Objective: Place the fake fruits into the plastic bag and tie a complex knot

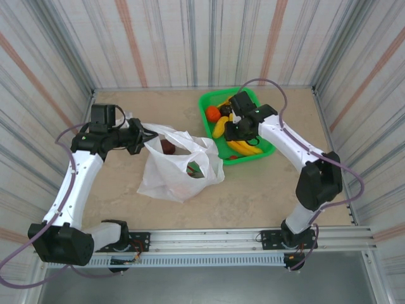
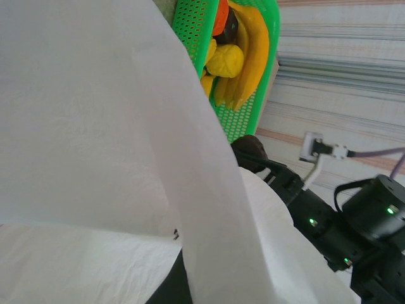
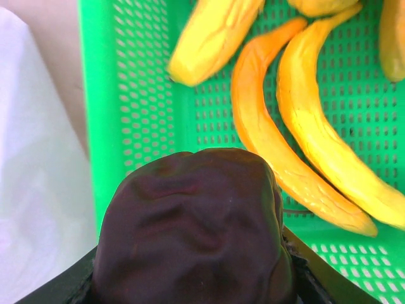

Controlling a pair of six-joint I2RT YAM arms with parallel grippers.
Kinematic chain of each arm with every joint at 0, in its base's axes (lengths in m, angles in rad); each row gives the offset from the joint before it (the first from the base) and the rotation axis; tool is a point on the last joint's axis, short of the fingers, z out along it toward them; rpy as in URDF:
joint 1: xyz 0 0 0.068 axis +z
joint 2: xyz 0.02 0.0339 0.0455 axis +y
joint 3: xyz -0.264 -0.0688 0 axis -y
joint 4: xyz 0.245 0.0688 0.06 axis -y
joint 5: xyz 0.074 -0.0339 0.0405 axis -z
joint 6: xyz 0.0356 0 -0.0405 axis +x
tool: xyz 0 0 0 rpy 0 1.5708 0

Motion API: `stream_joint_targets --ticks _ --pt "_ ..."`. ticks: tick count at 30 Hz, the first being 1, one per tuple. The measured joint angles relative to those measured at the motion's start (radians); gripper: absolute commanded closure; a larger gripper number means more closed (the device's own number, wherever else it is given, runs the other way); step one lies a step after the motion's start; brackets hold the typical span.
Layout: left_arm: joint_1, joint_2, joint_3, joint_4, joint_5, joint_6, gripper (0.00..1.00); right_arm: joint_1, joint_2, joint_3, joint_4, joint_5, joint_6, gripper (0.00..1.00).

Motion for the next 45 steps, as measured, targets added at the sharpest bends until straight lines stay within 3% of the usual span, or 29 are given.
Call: stream_joint_targets --ticks 15,28,45 --pt "0.0 0.0 -0.02 0.015 0.014 -0.001 0.95 0.0 -0.238 0.0 -0.013 0.014 -0.007 0.53" --pt "0.0 0.0 -0.034 0.027 0.015 -0.002 0.95 0.018 -0.315 0.023 -0.029 -0.01 -0.006 0.53" --pt "-0.001 0.0 -0.034 0.027 0.015 -0.002 0.95 0.275 -0.291 0.159 0.051 -0.119 -0.006 0.53"
